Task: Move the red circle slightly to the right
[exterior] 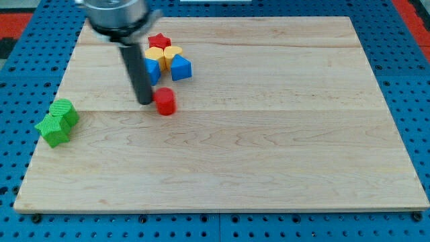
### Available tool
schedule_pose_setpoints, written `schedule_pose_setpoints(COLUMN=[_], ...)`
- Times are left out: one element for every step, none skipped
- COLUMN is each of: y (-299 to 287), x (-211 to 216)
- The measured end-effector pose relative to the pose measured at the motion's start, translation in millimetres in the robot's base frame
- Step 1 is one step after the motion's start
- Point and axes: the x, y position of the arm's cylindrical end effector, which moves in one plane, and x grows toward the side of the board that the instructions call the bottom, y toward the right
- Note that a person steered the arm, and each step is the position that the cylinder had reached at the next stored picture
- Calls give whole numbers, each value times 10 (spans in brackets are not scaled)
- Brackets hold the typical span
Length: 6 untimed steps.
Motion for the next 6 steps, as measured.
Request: schedule_pose_setpoints(y=[81,723,1380,1339,1468,883], x=[389,243,178,-77,476,464])
